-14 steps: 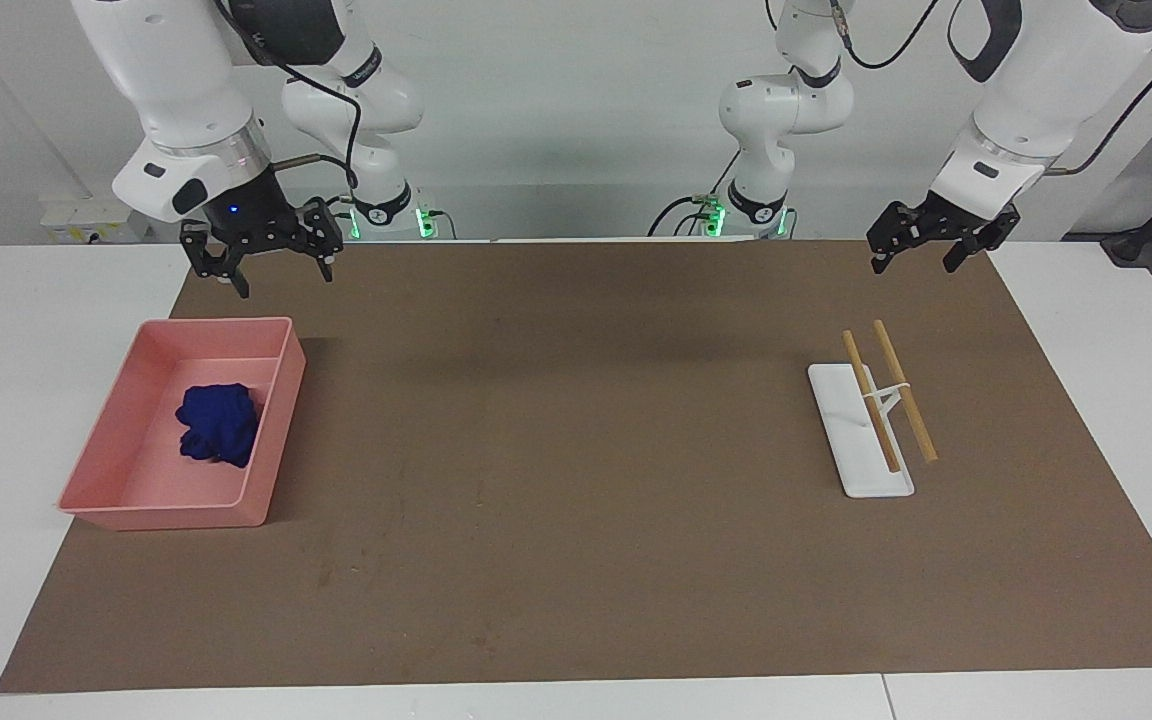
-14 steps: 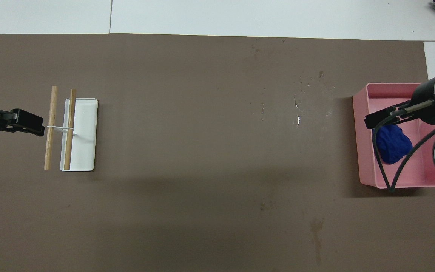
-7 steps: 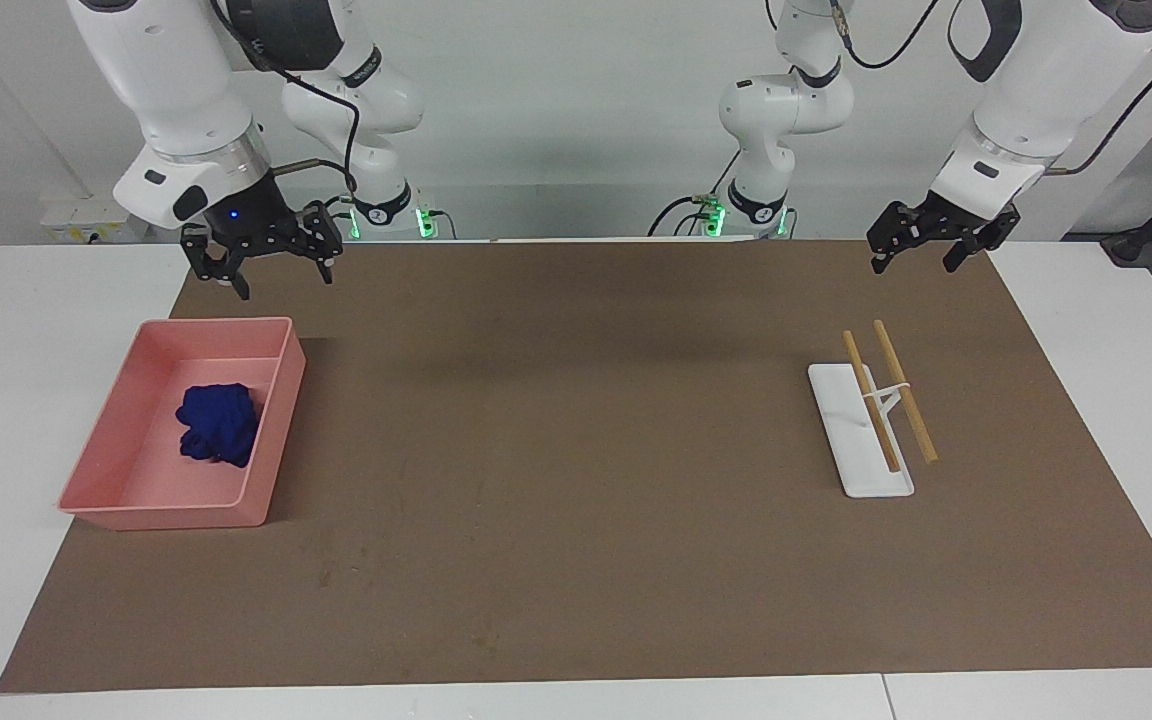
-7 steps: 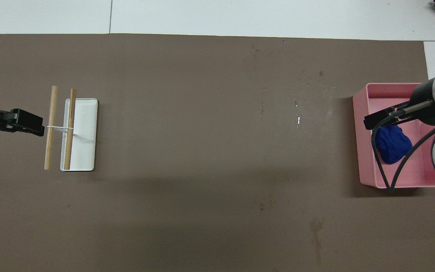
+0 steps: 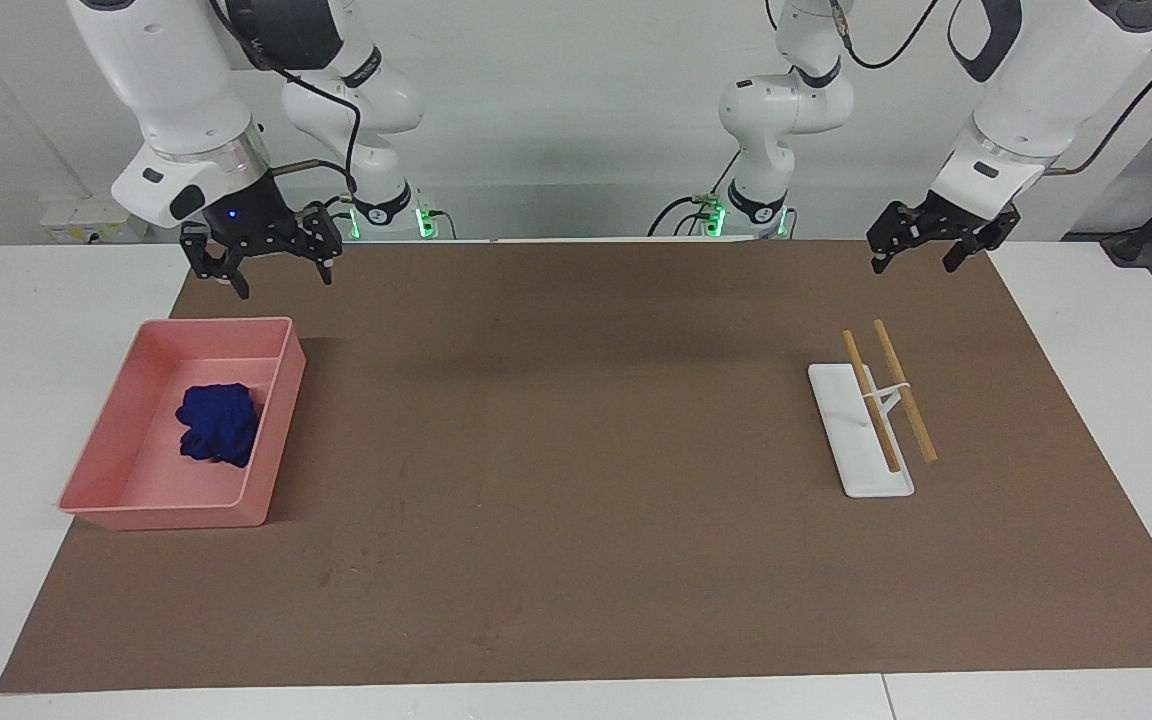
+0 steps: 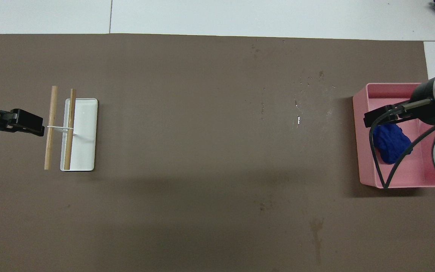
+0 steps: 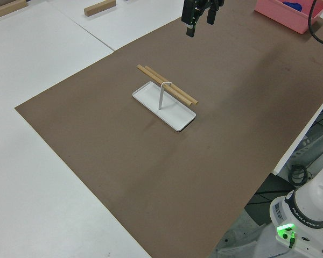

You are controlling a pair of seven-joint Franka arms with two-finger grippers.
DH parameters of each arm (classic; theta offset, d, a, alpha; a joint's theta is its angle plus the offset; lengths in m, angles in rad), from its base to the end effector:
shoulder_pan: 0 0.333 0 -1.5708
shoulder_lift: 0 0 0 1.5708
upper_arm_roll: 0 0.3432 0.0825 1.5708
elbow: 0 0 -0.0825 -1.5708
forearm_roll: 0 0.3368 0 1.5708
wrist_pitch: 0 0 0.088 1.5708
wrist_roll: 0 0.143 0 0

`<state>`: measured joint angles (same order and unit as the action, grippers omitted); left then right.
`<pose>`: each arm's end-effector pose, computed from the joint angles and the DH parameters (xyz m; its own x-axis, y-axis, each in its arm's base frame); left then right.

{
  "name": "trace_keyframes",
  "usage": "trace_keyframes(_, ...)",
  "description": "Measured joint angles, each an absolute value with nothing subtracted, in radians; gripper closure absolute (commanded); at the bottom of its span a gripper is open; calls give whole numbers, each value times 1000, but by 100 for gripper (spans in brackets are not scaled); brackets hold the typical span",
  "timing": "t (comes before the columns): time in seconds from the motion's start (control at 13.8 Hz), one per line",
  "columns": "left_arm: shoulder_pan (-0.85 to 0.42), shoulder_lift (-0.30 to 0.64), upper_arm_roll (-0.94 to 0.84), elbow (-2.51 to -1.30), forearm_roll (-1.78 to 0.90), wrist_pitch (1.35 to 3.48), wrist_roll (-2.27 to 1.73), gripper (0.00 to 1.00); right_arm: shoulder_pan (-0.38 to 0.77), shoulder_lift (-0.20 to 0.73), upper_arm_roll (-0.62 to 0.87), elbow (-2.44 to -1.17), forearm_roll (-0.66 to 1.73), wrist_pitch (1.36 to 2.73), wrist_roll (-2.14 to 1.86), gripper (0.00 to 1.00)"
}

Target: Wipe water with towel using both arms

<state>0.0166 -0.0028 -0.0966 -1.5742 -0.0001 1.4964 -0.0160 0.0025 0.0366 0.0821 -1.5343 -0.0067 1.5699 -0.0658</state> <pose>0.4938 -0.0397 0.6095 0.9952 -0.0637 -0.0749 -0.0640 -0.9979 -0.0014 0.5179 0.0421 0.6124 0.9887 0.1498 -0.0011 0.1498 -0.9887 0.0036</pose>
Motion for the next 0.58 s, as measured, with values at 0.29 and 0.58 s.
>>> trace_keyframes(0.29, 17, -3, -97, -1574, 0, 1496, -16, 0, 2, 37, 82, -1534, -7, 1593, -61, 0)
trace_keyframes(0.58, 17, -3, -97, -1574, 0, 1496, -16, 0, -14, 37, 81, -1534, -7, 1593, -61, 0)
